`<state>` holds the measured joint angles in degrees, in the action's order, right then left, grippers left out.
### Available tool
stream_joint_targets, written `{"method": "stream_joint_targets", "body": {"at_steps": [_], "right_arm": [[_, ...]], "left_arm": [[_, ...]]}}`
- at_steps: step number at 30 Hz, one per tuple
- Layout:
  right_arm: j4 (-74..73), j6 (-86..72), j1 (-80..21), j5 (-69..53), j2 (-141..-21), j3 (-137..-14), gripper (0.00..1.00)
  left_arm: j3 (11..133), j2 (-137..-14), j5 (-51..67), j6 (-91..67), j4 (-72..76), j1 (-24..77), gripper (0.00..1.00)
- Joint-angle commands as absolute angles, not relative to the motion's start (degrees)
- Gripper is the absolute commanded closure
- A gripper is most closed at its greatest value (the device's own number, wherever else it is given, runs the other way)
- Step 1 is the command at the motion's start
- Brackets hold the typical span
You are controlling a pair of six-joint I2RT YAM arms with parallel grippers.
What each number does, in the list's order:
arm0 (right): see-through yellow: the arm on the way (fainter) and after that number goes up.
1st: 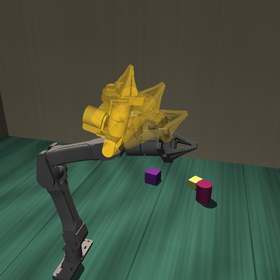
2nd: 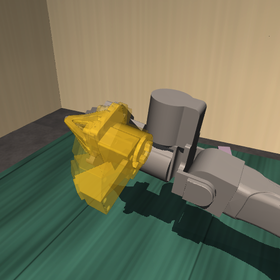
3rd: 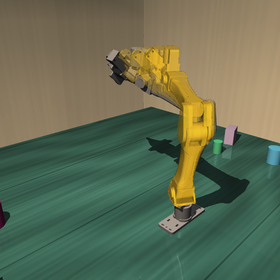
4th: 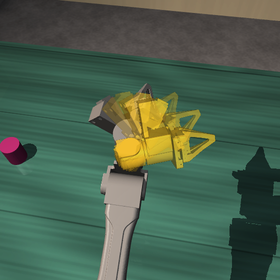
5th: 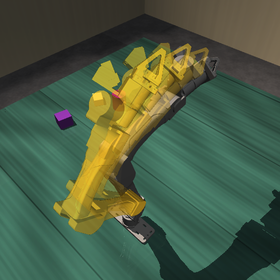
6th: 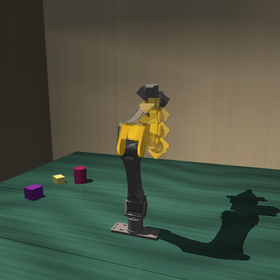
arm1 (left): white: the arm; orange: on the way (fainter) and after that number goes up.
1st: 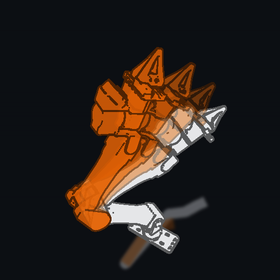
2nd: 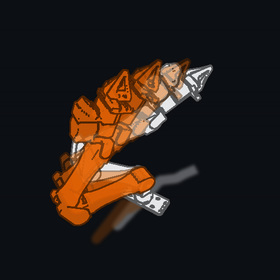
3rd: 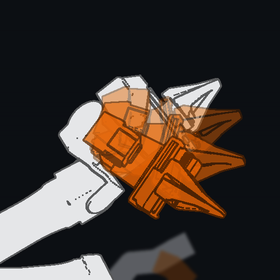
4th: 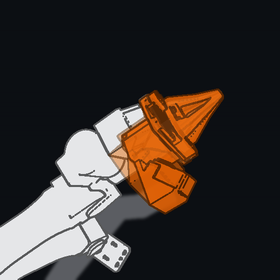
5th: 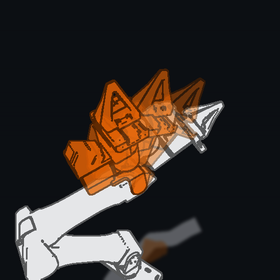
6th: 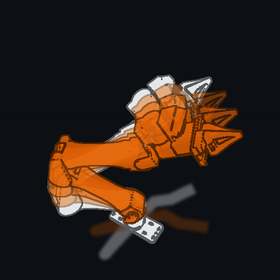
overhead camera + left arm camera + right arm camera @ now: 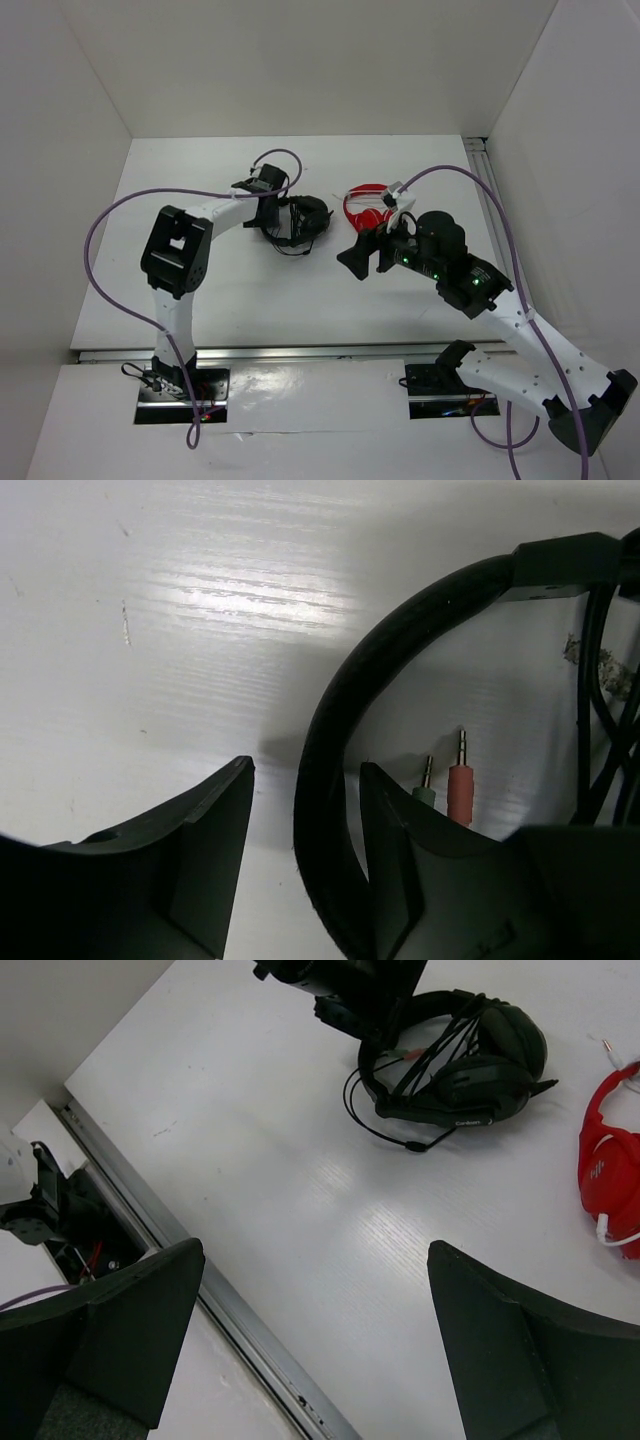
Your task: Wrap the headphones
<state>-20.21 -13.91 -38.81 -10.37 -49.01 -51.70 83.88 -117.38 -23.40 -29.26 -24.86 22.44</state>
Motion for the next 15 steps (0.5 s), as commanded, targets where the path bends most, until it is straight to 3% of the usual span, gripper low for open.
{"method": "stream_joint_targets", "body": {"at_steps": [1,10,15], "right_arm": [[-19.25,-14.33,-39.55,-10.99,-48.87,-53.53,0.00],[-19.78,-14.85,-41.13,-8.09,-50.09,-55.89,0.00],[-24.42,-16.00,-41.66,-0.03,-48.18,-58.89,0.00]], "left_arm": [[83.85,-110.50,-23.55,-31.29,-25.84,22.41,0.40],[82.62,-94.50,-18.38,-30.59,-21.53,21.88,0.36],[82.62,-81.15,-15.21,-33.30,-29.42,21.88,0.23]]}}
